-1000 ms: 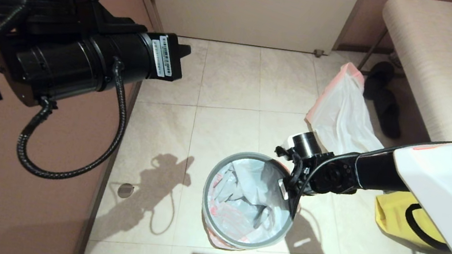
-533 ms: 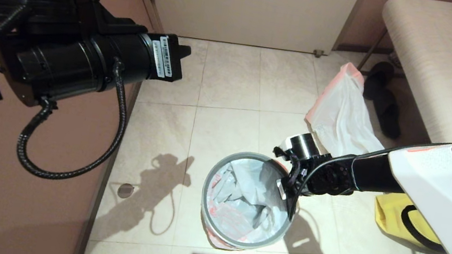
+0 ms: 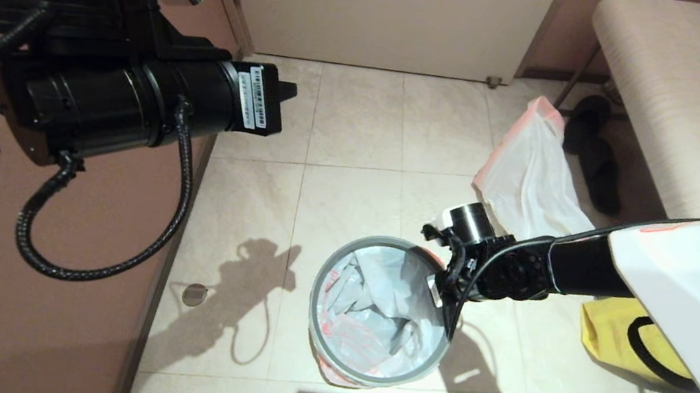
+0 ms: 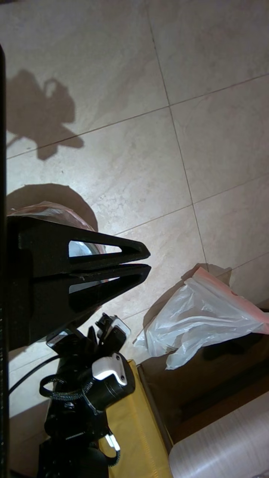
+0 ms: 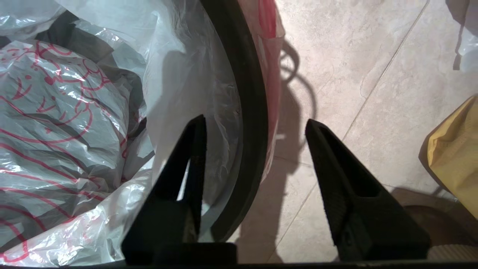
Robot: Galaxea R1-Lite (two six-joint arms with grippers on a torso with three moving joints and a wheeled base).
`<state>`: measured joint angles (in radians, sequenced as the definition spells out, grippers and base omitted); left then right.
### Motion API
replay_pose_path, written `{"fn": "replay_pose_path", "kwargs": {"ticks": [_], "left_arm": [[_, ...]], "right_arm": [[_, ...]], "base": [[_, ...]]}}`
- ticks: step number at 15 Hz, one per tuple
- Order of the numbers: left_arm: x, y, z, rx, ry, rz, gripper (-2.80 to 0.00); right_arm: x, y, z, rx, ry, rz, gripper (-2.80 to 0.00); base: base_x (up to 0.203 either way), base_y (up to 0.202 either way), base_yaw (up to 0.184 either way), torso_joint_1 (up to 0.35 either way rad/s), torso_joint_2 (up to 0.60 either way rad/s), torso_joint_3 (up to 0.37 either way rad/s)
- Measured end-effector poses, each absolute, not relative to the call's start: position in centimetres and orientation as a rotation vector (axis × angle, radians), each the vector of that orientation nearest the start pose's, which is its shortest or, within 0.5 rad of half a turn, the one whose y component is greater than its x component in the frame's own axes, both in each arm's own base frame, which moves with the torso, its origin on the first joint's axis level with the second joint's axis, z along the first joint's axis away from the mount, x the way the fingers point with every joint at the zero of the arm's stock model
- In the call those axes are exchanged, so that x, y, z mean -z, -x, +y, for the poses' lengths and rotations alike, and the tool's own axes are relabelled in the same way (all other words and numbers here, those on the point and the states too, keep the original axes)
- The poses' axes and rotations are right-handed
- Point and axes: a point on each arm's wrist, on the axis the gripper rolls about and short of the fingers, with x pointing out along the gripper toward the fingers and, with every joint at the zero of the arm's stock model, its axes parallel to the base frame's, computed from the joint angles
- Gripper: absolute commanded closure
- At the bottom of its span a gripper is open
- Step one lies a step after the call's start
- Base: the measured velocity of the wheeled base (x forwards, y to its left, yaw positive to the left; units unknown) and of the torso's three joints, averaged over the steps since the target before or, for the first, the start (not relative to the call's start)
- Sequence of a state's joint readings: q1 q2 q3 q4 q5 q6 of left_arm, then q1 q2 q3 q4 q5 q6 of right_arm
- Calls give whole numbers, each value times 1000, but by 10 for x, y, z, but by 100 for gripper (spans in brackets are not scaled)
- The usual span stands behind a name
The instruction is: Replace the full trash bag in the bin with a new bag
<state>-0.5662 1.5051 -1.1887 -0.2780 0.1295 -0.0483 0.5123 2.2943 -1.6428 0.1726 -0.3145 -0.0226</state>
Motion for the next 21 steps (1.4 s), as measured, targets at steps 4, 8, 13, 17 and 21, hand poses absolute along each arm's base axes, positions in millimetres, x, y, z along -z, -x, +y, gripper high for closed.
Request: {"fn": "replay_pose_path", "kwargs": {"ticks": [4,8,13,17,21], "left_arm": [[-305,-235,-145,429,8,104,0],[-256,-277,-158,374,-64,261,0],[-170,-309,-170,311,-162,523,0],[-129,-327,-183,307,-213,628,0],[-110,-332,-186,305,-246,694,0]], "right_arm": [[-123,-378,203,-182,340,755,-280],[-123,-347,186,-160,230,779,-280],[-120,-351,173,-210,91,652,0],[-91,-367,175,-220,33,594,0],[-76,-376,158,-175,15,581,0]], "base": [[0,0,0,0,0,0],[0,0,0,0,0,0],[0,0,0,0,0,0],[0,0,0,0,0,0],[0,0,0,0,0,0]]}}
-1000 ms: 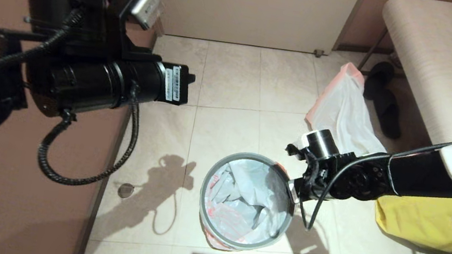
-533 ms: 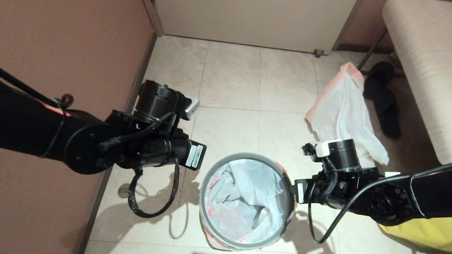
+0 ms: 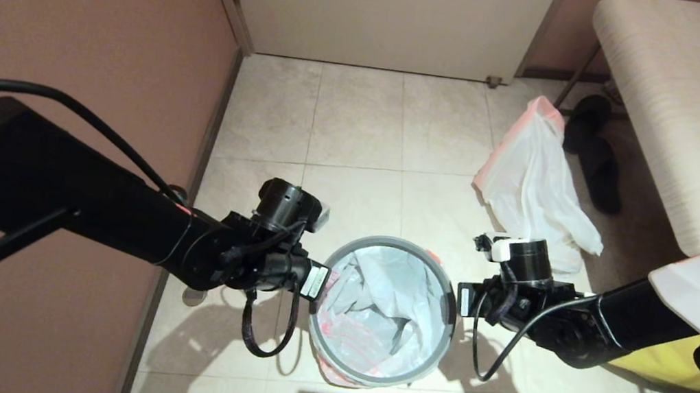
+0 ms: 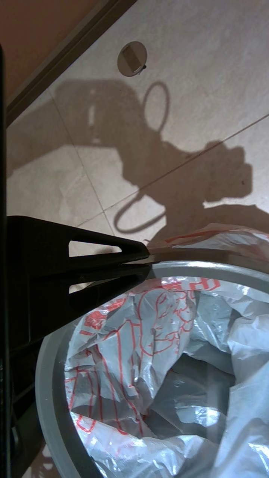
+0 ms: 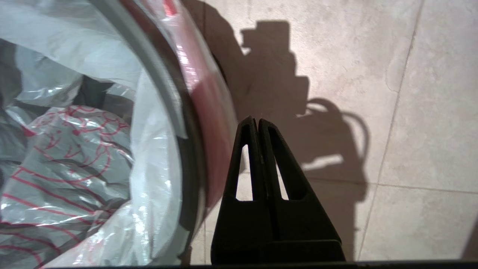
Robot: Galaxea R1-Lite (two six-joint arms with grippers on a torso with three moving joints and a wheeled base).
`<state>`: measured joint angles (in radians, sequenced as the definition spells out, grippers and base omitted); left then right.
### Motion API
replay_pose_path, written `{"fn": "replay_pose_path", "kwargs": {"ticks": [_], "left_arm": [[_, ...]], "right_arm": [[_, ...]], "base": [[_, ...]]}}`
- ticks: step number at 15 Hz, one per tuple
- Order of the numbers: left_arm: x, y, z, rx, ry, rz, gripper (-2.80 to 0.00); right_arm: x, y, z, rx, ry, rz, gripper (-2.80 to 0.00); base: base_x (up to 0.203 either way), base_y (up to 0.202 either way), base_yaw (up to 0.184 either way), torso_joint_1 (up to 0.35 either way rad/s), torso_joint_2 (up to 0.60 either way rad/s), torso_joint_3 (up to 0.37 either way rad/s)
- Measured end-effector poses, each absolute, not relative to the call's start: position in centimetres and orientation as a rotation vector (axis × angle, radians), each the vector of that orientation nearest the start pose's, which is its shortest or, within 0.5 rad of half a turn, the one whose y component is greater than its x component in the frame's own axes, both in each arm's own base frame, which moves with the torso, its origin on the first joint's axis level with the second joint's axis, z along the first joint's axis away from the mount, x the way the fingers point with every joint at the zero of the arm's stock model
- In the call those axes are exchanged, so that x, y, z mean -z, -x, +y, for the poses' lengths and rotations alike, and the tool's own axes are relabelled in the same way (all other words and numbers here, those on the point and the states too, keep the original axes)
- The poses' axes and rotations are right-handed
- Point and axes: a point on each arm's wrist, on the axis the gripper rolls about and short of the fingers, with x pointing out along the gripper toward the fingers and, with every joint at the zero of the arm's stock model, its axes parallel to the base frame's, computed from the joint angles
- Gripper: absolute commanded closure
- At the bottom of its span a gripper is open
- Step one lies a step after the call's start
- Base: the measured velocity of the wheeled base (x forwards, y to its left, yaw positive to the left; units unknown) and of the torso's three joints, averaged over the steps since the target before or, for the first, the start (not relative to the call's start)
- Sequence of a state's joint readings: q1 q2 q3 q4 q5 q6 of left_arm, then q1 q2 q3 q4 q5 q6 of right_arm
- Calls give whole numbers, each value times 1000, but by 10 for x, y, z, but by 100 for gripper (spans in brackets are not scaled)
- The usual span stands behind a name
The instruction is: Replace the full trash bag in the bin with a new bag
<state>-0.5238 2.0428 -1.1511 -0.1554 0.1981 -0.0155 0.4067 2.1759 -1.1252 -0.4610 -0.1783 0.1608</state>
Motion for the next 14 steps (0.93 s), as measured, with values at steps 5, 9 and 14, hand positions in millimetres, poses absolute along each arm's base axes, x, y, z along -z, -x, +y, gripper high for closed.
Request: {"fn": "replay_pose_path", "kwargs": {"ticks": [5,9,14], "left_arm": [[-102,-318,-192,329,-299,798,0],[-100,-318,-194,335,-314,804,0],[-90,-321,-195,335,-325,824,0]], "right_arm": [[-74,-378,153,-165,17,583,0],[-73,-376,158,-178,22,586,0],[-72,-373,164,-195,25,586,0]], "base": [[0,0,0,0,0,0],[0,0,0,0,0,0],[0,0,0,0,0,0]]}}
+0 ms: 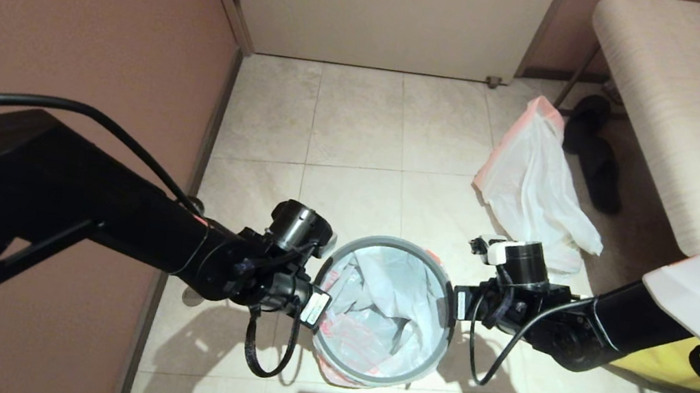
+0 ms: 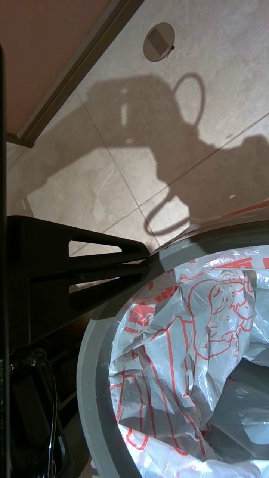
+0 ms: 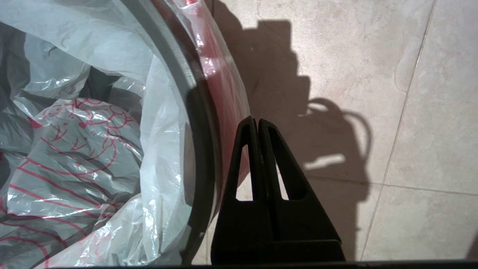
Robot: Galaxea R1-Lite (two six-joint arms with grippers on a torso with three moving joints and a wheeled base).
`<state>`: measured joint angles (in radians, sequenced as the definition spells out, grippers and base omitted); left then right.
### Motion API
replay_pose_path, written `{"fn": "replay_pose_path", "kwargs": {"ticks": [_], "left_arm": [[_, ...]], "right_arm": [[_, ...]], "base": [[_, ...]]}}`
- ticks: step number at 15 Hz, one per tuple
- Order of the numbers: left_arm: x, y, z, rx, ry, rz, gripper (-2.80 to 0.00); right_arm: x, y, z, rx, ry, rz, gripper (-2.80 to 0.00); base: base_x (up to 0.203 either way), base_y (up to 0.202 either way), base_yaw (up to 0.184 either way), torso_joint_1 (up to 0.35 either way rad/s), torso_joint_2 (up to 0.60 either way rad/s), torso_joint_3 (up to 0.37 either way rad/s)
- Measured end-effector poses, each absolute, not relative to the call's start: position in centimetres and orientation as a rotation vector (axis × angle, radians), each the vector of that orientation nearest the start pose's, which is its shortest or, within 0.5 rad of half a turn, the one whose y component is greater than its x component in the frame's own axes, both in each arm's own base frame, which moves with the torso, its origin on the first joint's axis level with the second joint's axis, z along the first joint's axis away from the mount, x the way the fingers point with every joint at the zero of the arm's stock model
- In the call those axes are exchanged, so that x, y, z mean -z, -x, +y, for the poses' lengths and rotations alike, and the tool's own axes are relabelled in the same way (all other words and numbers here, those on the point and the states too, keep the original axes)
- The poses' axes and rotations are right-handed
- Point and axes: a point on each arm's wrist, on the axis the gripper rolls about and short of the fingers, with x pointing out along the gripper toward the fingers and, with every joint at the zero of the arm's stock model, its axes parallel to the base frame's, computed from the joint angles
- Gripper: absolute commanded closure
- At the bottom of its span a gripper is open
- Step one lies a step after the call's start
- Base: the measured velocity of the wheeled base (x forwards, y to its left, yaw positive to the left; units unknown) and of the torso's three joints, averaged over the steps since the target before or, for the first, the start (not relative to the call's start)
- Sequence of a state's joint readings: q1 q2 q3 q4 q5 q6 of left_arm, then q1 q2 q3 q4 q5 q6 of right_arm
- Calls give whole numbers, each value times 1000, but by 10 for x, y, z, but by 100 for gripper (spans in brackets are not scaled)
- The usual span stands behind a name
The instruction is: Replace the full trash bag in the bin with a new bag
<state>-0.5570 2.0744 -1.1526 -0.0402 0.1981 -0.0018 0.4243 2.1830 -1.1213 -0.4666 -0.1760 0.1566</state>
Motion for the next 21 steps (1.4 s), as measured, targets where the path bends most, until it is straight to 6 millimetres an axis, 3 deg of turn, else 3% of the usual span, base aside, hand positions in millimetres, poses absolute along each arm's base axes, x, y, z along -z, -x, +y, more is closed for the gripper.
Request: {"fn": "replay_pose_path", "kwargs": {"ticks": [13,21], "left_arm": [[-76,-331,-207,344,-334,836,0],[-76,-331,-208,345,-334,835,0]], "right_arm": [[-68,-373,172,-209,26,584,0],[-87,-368,169,-217,0,514,0]], "base": [[0,0,0,0,0,0],[0,0,0,0,0,0]]}}
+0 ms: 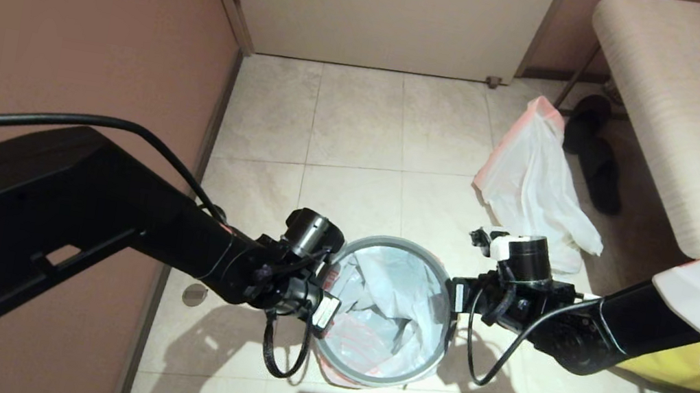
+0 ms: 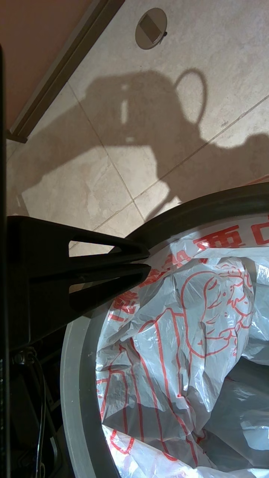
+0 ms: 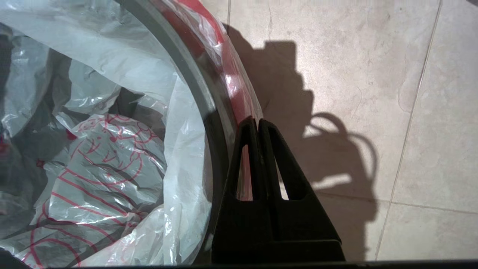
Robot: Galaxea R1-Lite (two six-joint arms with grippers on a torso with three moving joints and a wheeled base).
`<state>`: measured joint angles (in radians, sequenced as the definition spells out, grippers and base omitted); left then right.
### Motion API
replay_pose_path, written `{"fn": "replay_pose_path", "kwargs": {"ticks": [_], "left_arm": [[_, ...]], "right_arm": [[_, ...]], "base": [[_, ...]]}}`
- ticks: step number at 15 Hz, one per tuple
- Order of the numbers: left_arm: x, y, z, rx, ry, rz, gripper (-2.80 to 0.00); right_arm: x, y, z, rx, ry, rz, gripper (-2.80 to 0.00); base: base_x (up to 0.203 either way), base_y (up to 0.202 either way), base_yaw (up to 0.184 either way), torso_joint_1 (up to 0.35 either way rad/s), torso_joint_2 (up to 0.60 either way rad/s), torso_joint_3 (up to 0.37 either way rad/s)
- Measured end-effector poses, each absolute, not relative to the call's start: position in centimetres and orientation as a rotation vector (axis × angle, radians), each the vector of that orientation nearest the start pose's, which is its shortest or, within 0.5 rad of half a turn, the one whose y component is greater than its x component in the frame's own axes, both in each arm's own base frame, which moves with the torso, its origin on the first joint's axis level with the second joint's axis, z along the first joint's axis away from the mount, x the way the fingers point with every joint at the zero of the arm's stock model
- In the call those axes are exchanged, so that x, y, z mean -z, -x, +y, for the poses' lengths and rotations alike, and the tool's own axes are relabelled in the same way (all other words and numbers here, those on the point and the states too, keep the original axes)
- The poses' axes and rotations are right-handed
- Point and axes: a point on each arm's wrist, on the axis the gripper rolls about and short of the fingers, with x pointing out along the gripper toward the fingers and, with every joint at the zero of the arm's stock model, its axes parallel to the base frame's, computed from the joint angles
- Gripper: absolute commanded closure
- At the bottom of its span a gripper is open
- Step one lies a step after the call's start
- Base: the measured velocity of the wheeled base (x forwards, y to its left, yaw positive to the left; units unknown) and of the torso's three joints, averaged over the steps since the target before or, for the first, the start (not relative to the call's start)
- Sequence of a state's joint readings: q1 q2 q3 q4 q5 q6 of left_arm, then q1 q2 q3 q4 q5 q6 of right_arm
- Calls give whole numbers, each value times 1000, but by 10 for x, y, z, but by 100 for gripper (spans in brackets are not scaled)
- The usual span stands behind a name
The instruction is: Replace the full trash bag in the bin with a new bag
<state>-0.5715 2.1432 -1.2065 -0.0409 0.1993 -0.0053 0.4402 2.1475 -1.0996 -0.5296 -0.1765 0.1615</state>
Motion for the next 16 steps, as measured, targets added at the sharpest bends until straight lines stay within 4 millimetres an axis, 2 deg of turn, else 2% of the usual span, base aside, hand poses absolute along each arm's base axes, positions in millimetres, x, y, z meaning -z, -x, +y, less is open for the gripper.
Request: {"fn": "replay_pose_path", "kwargs": {"ticks": [8,16], "left_arm": [[-76,-330,-208,345,-333,834,0],[-77,-332,-206,341,-330,831,0]], "right_arm": [[-86,-358,181,-262,11,523,0],[-70,-361,184,-268,23,554,0]], "base": [[0,0,0,0,0,0],[0,0,0,0,0,0]]}}
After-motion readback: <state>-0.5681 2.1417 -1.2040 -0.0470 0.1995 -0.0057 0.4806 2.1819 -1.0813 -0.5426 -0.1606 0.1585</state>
